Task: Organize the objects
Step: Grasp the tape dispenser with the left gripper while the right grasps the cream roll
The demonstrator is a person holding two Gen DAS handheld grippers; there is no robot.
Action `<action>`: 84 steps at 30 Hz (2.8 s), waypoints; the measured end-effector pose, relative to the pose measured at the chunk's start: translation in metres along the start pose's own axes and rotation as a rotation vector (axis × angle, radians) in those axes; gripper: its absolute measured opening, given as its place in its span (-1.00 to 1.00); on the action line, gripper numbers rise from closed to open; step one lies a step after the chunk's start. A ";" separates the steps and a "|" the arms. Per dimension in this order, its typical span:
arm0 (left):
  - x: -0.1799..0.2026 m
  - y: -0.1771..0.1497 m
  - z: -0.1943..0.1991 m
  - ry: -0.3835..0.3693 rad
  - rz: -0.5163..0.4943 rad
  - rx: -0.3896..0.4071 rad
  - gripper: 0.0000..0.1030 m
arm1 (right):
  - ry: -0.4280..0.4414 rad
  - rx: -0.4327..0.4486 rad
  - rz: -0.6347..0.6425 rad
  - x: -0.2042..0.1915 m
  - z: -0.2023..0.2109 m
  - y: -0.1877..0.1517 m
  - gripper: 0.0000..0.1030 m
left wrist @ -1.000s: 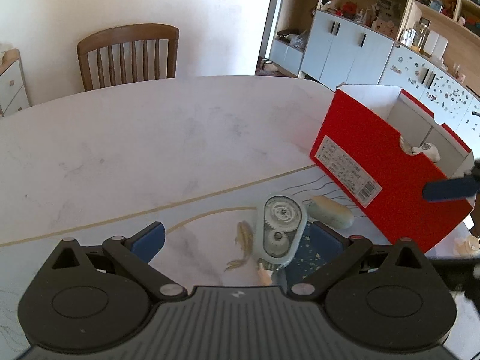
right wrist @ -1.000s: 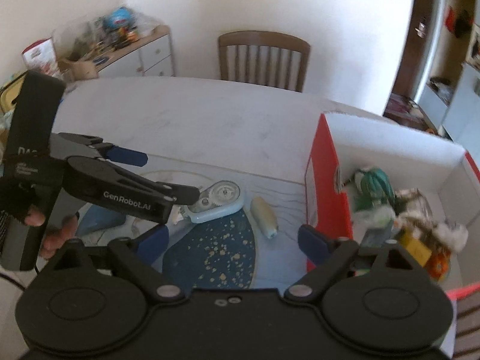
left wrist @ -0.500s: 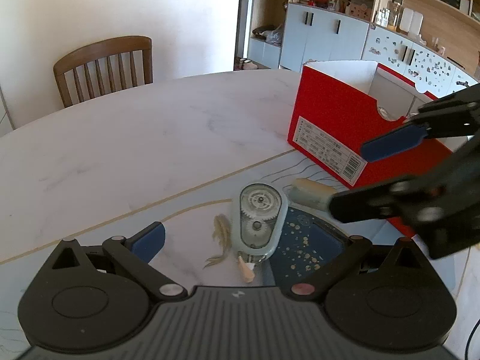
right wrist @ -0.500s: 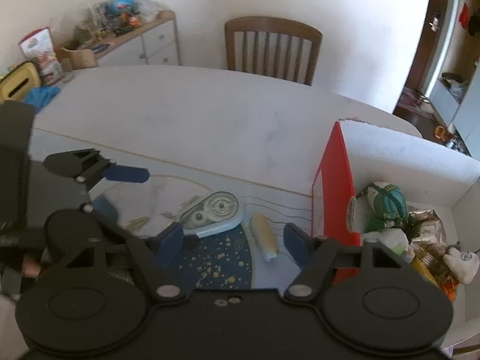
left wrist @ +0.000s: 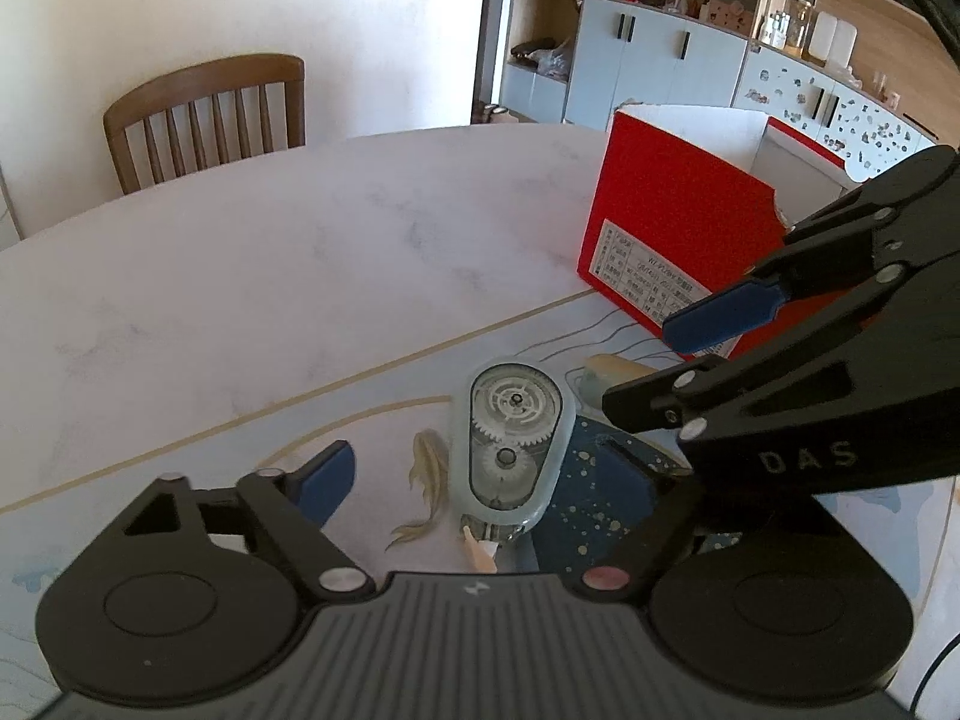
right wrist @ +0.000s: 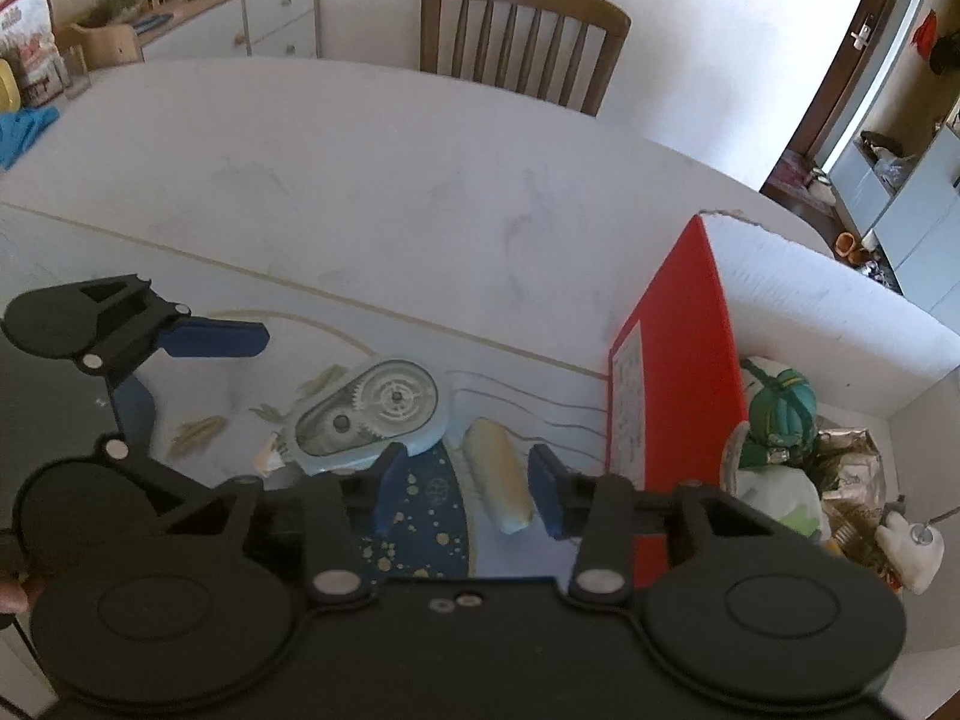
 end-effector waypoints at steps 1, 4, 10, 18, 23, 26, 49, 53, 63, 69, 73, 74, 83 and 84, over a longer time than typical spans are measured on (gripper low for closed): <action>0.000 0.000 -0.001 0.001 -0.001 -0.005 0.56 | -0.007 -0.017 0.002 0.001 -0.004 0.001 -0.24; 0.002 0.000 -0.005 0.003 -0.008 -0.011 0.42 | -0.011 -0.046 0.021 0.000 -0.011 0.001 -0.28; 0.000 0.002 -0.008 0.002 0.000 -0.009 0.25 | 0.014 -0.081 0.017 0.002 -0.021 0.005 -0.30; 0.005 0.006 -0.009 -0.019 -0.007 -0.009 -0.15 | -0.005 -0.101 0.022 0.011 -0.026 0.008 -0.47; 0.005 0.006 -0.008 -0.016 0.002 -0.012 -0.16 | -0.023 -0.088 0.028 0.012 -0.027 0.009 -0.59; 0.003 0.005 -0.006 -0.009 0.012 -0.015 -0.16 | -0.008 -0.074 0.000 0.013 -0.026 0.009 -0.68; -0.010 -0.003 0.019 0.010 0.055 -0.016 -0.16 | 0.030 0.017 -0.043 0.008 -0.007 0.013 -0.50; -0.012 -0.003 0.019 0.010 0.063 -0.015 -0.16 | 0.016 -0.001 0.005 0.004 -0.017 0.020 -0.31; -0.018 -0.004 0.018 0.001 0.084 -0.019 -0.16 | 0.025 -0.132 0.256 -0.010 -0.047 0.021 -0.22; -0.017 -0.006 0.017 -0.007 0.087 -0.024 -0.16 | 0.015 -0.171 0.315 -0.010 -0.053 0.023 -0.19; -0.017 -0.006 0.018 -0.011 0.085 -0.026 -0.16 | 0.019 -0.192 0.326 -0.009 -0.056 0.024 -0.18; -0.016 -0.005 0.018 -0.012 0.084 -0.026 -0.16 | 0.020 -0.200 0.327 -0.008 -0.057 0.025 -0.20; -0.014 -0.004 0.020 -0.012 0.080 -0.025 -0.16 | 0.030 -0.220 0.285 -0.003 -0.058 0.025 -0.60; -0.014 -0.004 0.020 -0.012 0.080 -0.025 -0.16 | 0.030 -0.214 0.281 -0.003 -0.057 0.024 -0.60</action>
Point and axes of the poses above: each gripper's, at about its wrist camera, not at the fingertips, and z roughly against the way its jaws point, x to its right, y to its top, the point moved 10 cm from there along -z, roughly the way its jaws point, and after that the axes turned 1 degree about y, right-handed, at the moved point
